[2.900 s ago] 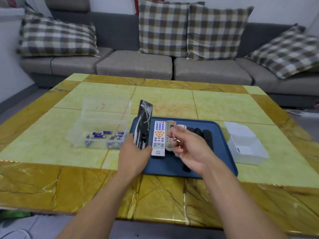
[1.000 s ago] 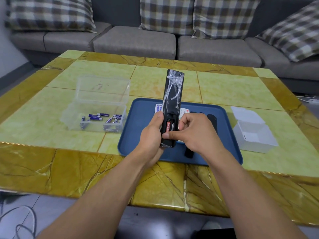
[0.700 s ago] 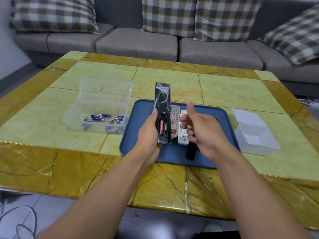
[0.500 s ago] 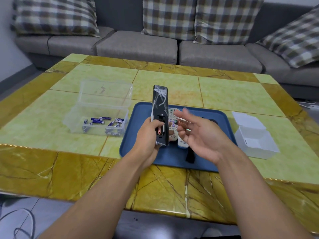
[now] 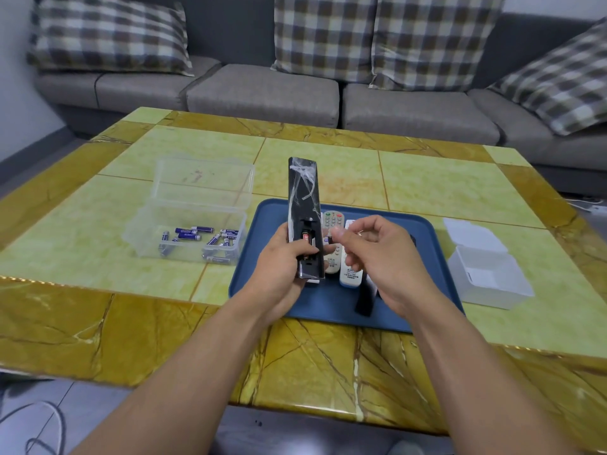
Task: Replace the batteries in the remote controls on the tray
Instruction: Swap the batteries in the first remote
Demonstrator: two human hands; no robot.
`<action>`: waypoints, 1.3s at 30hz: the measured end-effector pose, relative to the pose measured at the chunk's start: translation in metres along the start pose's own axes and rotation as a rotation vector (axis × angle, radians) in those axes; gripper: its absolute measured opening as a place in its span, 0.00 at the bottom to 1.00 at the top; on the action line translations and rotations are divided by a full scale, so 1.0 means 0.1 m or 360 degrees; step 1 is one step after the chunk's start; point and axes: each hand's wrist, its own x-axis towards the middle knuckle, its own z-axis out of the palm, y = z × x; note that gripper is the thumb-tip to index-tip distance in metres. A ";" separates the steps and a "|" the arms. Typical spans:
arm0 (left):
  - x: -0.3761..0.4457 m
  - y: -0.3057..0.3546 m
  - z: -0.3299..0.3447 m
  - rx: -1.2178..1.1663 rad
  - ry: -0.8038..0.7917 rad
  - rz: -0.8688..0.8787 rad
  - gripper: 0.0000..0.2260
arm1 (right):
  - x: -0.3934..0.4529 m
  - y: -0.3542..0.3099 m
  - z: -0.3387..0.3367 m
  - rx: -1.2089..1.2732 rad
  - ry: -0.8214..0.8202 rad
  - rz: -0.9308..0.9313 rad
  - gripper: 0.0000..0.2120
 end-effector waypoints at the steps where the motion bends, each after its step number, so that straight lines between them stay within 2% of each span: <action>1: -0.01 0.01 0.00 -0.0032 -0.0005 -0.0005 0.17 | -0.01 -0.01 0.01 -0.0146 0.0042 -0.0064 0.12; 4: -0.03 0.01 0.00 -0.0105 0.0011 -0.0033 0.14 | -0.05 -0.06 0.02 -0.0284 0.0005 -0.0230 0.09; 9: -0.03 -0.02 -0.01 -0.0103 0.0076 -0.0053 0.17 | -0.06 -0.07 0.02 -0.0396 -0.0031 -0.0363 0.06; 13: -0.05 0.00 0.00 -0.0106 0.0059 -0.0062 0.17 | -0.08 -0.07 0.04 -0.0393 -0.0059 -0.0387 0.12; 15: -0.06 0.00 0.00 -0.0095 0.0038 -0.0061 0.17 | -0.08 -0.06 0.06 -0.0423 0.0019 -0.0399 0.14; 18: -0.06 -0.02 0.01 -0.0089 0.0022 -0.0065 0.17 | -0.07 -0.05 0.09 -0.0424 0.0169 -0.0438 0.12; 20: -0.05 -0.02 0.01 -0.0089 0.0031 -0.0067 0.17 | -0.06 -0.04 0.09 -0.0430 0.0157 -0.0473 0.10; 24: -0.06 -0.04 0.02 -0.0091 0.0025 -0.0071 0.17 | -0.07 -0.01 0.12 -0.0616 0.0065 -0.0552 0.10; 33: -0.08 -0.08 0.05 -0.0236 0.0141 -0.0139 0.17 | -0.03 0.05 0.15 -0.0914 0.0097 -0.0672 0.12; 39: -0.06 -0.07 0.01 -0.0223 0.0169 -0.0057 0.17 | -0.11 0.12 0.19 -0.1242 0.0054 -0.0761 0.14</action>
